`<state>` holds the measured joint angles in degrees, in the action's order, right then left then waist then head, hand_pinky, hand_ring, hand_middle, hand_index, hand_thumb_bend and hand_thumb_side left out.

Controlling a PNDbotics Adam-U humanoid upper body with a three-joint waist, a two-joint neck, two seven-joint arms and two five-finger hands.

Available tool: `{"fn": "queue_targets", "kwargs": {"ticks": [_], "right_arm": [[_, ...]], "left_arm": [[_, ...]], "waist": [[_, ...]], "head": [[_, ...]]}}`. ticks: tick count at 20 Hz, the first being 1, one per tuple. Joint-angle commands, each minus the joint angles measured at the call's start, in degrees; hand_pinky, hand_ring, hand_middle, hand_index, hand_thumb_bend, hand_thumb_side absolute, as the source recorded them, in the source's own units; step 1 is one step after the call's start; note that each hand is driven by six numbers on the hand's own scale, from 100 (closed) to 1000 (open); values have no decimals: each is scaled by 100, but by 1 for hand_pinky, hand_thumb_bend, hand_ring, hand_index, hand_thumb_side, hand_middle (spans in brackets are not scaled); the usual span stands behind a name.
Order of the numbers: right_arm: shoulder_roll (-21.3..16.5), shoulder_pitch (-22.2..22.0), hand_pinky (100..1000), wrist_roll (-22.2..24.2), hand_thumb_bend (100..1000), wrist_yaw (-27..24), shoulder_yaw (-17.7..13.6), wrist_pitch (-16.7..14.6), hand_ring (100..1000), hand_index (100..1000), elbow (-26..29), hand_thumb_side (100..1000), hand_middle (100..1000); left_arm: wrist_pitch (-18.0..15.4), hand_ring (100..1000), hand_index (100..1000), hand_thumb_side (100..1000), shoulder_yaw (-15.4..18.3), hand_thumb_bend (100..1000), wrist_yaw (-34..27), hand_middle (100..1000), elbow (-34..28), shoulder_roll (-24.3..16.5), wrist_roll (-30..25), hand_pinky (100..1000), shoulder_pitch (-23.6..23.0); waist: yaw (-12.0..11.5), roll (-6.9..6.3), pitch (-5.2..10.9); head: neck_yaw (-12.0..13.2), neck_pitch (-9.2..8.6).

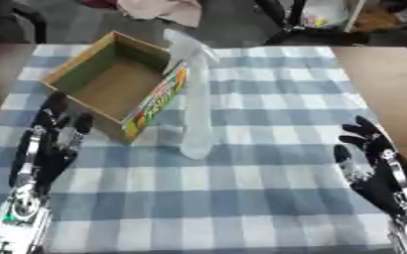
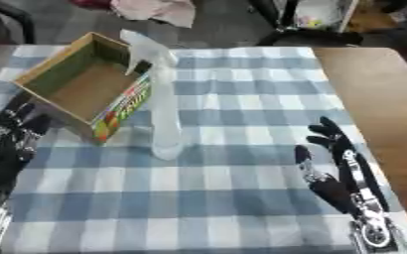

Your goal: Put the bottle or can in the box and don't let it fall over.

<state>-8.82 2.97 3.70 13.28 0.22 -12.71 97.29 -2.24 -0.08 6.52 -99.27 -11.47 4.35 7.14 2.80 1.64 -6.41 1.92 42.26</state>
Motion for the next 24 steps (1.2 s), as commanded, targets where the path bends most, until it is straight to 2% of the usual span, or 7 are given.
{"fn": "queue_targets", "kwargs": {"ticks": [1, 6, 12, 18, 24], "right_arm": [[-97, 65, 978, 27, 238, -57, 18, 4, 830, 1000, 68, 520, 852], [-530, 544, 978, 287, 236, -216, 401, -28, 832, 1000, -60, 522, 852], [-910, 1413, 978, 730, 227, -598, 919, -25, 828, 1000, -627, 538, 852], [-1005, 2308, 976, 964, 226, -829, 1198, -61, 823, 1000, -1283, 544, 848], [-859, 2863, 976, 1194, 224, -896, 1386, -115, 821, 1000, -1843, 552, 847]], "left_arm": [[-5, 1000, 953, 649, 50, 583, 10, 1000, -129, -8, -4, 965, 41], [-8, 1000, 952, 648, 26, 584, 7, 1000, -129, -8, -26, 965, 43], [-16, 1000, 952, 648, -3, 583, -6, 1000, -136, -4, -55, 966, 37], [-20, 1000, 952, 648, -25, 584, -20, 1000, -154, 15, -83, 965, 67], [-19, 1000, 952, 647, -50, 583, -35, 1000, -181, 25, -106, 965, 111]], "waist": [[-3, -3, 63], [-55, 8, 89], [-166, -1, 101], [-327, -35, 62], [-455, -83, 15]], "head": [[7, 0], [-42, 15], [-101, 26], [-164, 23], [-240, -6]]}}
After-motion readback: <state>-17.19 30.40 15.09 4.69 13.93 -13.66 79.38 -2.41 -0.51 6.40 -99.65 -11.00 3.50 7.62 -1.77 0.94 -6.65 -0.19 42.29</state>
